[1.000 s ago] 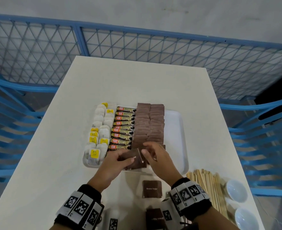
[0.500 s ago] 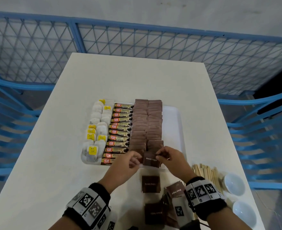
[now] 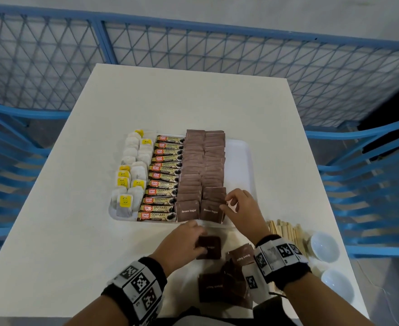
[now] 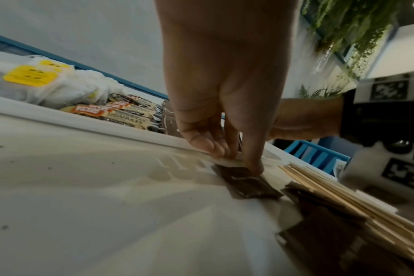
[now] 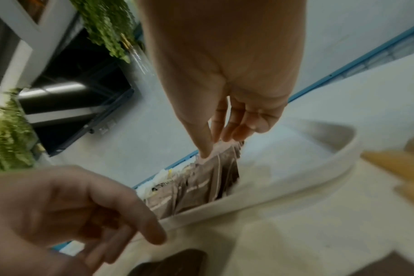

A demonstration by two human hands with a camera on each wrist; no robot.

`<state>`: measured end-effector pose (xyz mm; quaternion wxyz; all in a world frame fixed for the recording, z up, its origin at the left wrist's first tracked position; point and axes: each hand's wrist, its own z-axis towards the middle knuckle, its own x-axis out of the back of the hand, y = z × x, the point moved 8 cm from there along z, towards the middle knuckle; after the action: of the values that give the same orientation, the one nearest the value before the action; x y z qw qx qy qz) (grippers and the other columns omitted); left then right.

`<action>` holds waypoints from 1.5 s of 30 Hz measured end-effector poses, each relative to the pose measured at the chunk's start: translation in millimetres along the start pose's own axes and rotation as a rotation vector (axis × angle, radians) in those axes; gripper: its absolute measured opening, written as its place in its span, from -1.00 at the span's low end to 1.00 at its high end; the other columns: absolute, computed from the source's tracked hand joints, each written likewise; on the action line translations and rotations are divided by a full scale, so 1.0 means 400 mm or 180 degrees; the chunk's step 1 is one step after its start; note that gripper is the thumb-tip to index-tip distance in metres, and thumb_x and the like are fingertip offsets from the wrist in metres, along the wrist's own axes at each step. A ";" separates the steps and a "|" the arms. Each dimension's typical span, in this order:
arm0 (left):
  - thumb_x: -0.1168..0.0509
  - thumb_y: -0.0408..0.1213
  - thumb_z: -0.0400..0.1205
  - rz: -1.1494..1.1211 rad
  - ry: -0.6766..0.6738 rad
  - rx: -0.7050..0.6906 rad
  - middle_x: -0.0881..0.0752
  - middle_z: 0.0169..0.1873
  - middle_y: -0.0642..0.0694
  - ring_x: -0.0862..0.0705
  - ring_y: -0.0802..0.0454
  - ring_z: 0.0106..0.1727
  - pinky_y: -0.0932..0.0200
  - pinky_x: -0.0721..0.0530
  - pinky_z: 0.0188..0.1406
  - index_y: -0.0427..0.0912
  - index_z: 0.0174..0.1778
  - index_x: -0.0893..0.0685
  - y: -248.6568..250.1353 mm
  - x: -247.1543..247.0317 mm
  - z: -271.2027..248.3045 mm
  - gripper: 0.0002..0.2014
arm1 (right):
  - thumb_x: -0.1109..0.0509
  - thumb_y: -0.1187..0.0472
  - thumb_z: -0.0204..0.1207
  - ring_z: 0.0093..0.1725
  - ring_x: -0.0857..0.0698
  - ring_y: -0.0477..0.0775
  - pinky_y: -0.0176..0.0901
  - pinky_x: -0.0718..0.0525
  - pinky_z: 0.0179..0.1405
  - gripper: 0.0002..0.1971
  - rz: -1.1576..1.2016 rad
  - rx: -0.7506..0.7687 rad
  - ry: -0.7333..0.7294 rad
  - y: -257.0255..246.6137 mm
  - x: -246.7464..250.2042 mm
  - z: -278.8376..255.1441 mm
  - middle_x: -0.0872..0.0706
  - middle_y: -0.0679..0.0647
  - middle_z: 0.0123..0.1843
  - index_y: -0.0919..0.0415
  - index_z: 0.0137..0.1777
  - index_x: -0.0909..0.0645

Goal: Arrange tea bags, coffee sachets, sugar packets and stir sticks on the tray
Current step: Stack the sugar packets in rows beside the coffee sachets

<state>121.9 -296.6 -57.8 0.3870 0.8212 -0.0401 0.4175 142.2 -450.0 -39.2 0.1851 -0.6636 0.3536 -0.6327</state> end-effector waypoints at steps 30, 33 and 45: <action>-0.51 -0.36 0.39 0.0200 -0.1421 0.0049 -0.68 -0.04 -0.10 -0.63 -0.06 -0.01 0.21 -0.44 -0.19 -0.14 0.19 -0.58 0.077 -0.097 -0.071 -0.55 | -0.48 0.13 0.41 0.21 -0.59 0.04 -0.10 -0.60 0.23 -0.43 -0.1318 0.0190 -0.1997 0.054 -0.046 -0.232 -0.61 0.04 0.22 0.06 0.39 -0.35; -0.46 -0.37 0.42 0.0462 -0.1358 0.0035 -0.64 0.07 -0.20 -0.62 -0.15 0.07 0.17 -0.45 -0.20 -0.22 0.12 -0.54 0.079 -0.118 -0.068 -0.63 | -0.45 0.06 0.41 0.27 -0.43 0.05 -0.10 -0.50 0.31 -0.46 -0.1707 0.0396 -0.1764 0.045 -0.051 -0.229 -0.46 0.05 0.29 0.13 0.36 -0.37; -0.27 -0.38 0.50 -0.0154 -0.1063 -0.0046 -0.41 -0.34 0.04 -0.37 0.04 -0.29 0.23 -0.29 -0.37 0.03 -0.35 -0.26 0.048 -0.081 -0.081 -0.68 | -0.38 0.21 0.54 0.21 -0.59 0.07 -0.03 -0.55 0.33 -0.42 -0.0665 -0.0125 -0.2019 0.032 -0.017 -0.243 -0.60 0.12 0.26 0.03 0.49 -0.19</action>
<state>72.2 -296.7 -58.0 0.3909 0.8770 -0.0871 0.2654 45.3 -434.4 -39.9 0.2073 -0.8636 0.2206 -0.4032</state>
